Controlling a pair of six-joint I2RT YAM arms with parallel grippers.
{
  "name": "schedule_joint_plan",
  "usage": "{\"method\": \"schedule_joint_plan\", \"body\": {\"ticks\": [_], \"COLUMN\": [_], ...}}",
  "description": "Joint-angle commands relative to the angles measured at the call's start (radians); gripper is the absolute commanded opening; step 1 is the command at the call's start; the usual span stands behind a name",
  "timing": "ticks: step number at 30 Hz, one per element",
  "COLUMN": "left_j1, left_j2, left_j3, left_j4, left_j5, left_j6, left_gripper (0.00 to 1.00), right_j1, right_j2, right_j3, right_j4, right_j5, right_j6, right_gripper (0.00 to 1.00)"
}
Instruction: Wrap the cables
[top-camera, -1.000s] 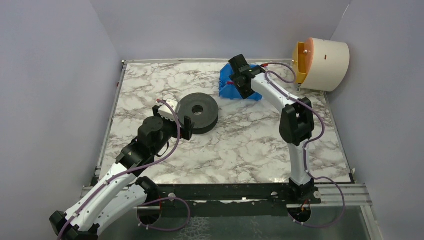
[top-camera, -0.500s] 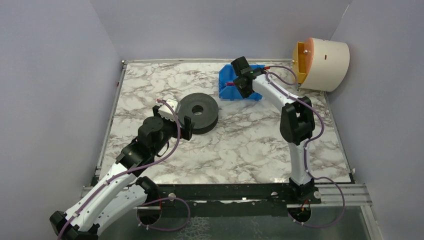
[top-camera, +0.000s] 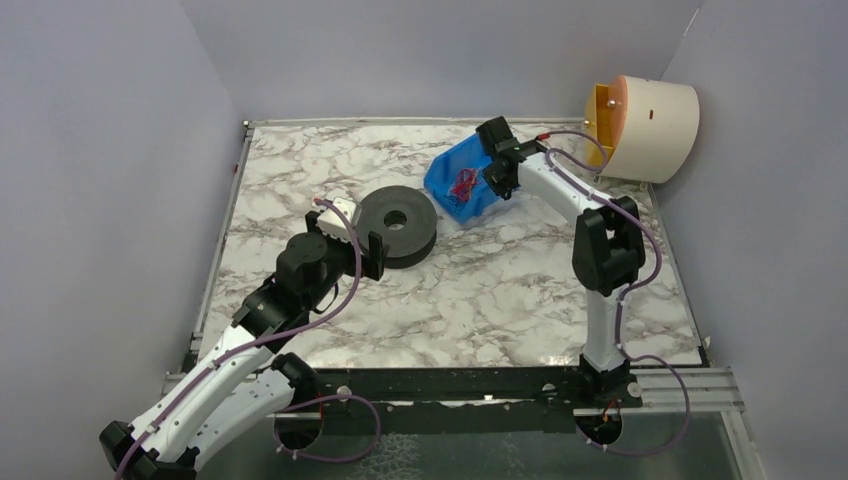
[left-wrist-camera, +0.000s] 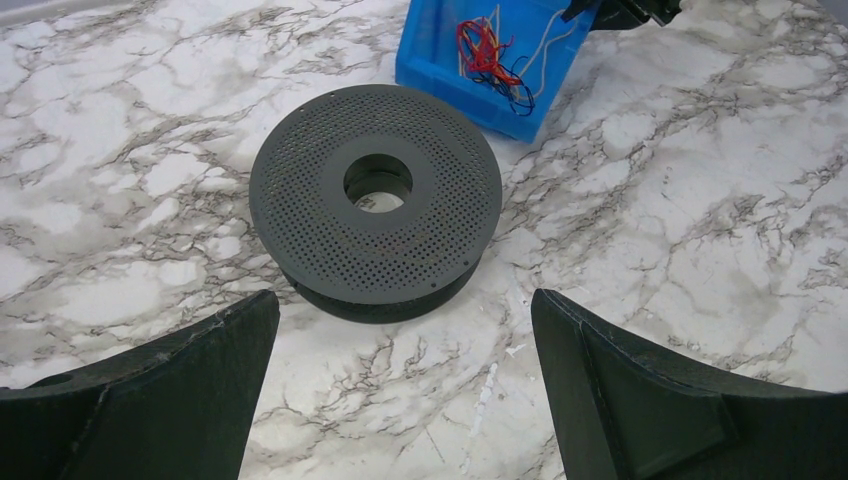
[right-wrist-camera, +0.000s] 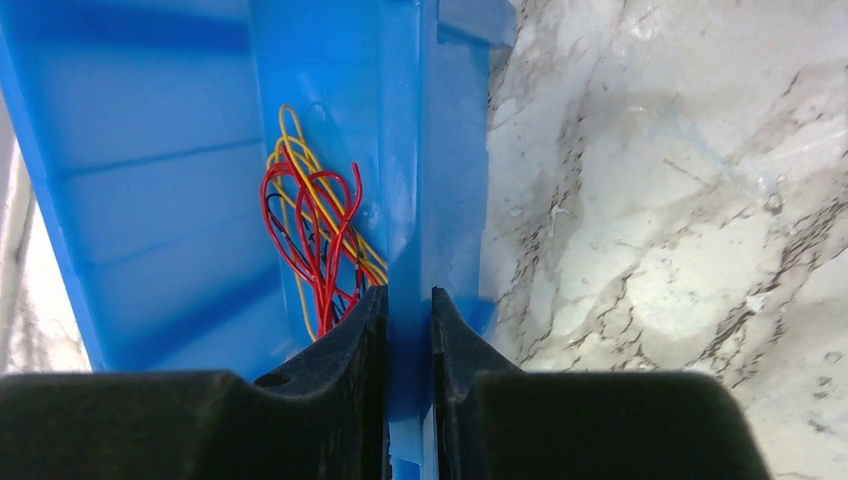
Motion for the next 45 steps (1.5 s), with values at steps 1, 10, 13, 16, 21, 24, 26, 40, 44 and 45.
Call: {"method": "schedule_joint_plan", "body": {"ticks": [1,10,13,16,21,24,26,40,44,45], "left_j1": [-0.002,-0.003,-0.003,-0.002,-0.002,-0.002,-0.001,-0.002,-0.002,-0.002], "left_j2": [0.004,-0.002,-0.006,-0.010,-0.009,-0.005,-0.003,-0.005,-0.003,-0.002], "left_j3": [0.000,-0.002,-0.002,-0.004,-0.006,-0.006,-0.007,-0.009,-0.010,-0.008], "left_j4": [0.011,0.010,0.013,0.017,0.021,0.026,0.026,0.026,0.027,0.027], "left_j5": [-0.015,-0.025,-0.021,-0.019,-0.013,0.002,0.002,0.012,0.008,0.008], "left_j6": [0.006,0.008,0.008,0.008,0.011,0.011,0.012,0.013,0.013,0.013], "left_gripper": [0.99,0.99,0.99,0.99,0.99,0.99,0.99,0.99,0.99,0.99], "right_j1": [-0.012,-0.065,-0.100,-0.149,-0.229,-0.234,-0.235,-0.251,-0.253,-0.253], "right_j2": [-0.066,-0.147,-0.207,-0.267,-0.363,-0.366,-0.354,-0.229,-0.222,-0.228], "right_j3": [-0.020,-0.076,-0.162,-0.253,-0.391,-0.412,-0.400,-0.279,-0.292,-0.300], "right_j4": [0.065,0.126,0.200,0.271,0.381,0.374,0.339,0.271,0.288,0.297], "right_j5": [0.011,-0.008,-0.083,-0.207,-0.512,-0.577,-0.598,-0.553,-0.491,-0.480], "right_j6": [-0.175,-0.591,-0.725,-0.844,-0.989,-1.078,-1.125,-1.214,-1.166,-1.158], "right_gripper": [0.04,0.01,0.01,0.01,0.01,0.01,0.01,0.01,0.03,0.05]}}
